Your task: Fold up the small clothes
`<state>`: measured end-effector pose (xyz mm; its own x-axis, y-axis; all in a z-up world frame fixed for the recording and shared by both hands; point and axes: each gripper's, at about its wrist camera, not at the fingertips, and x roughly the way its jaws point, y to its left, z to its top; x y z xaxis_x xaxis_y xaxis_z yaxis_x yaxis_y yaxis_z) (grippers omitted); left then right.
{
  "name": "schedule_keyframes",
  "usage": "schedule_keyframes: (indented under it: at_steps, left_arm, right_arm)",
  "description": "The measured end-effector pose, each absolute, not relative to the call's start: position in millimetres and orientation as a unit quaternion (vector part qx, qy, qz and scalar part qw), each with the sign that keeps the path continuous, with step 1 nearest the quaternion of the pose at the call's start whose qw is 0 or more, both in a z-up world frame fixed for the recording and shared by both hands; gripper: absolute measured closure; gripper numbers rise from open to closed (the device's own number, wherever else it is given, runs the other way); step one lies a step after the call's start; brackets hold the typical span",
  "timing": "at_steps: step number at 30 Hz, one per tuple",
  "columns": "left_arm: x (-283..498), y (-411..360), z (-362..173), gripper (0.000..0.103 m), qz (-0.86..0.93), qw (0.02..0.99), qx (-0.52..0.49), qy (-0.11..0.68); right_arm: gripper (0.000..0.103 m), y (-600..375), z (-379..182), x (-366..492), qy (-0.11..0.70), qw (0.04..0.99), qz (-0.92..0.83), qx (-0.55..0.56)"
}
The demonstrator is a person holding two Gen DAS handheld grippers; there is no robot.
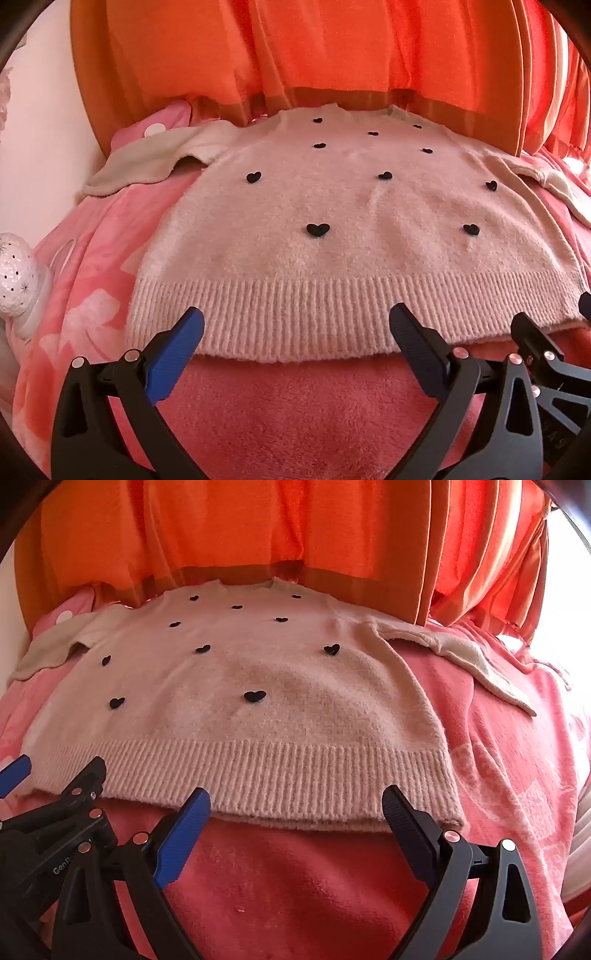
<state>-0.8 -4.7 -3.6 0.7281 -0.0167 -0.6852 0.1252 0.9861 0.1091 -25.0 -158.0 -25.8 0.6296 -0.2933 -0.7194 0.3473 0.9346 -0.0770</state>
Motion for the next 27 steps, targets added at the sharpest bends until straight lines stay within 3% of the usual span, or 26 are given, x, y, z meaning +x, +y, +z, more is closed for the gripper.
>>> schedule_keyframes:
  at_steps: [27]
  left_arm:
    - [-1.9,-3.2,-3.6,0.005,-0.04,0.927,0.07,0.367]
  right_arm:
    - [0.011,-157.0,-26.9,-25.9,0.391,0.902,-0.179,0.035]
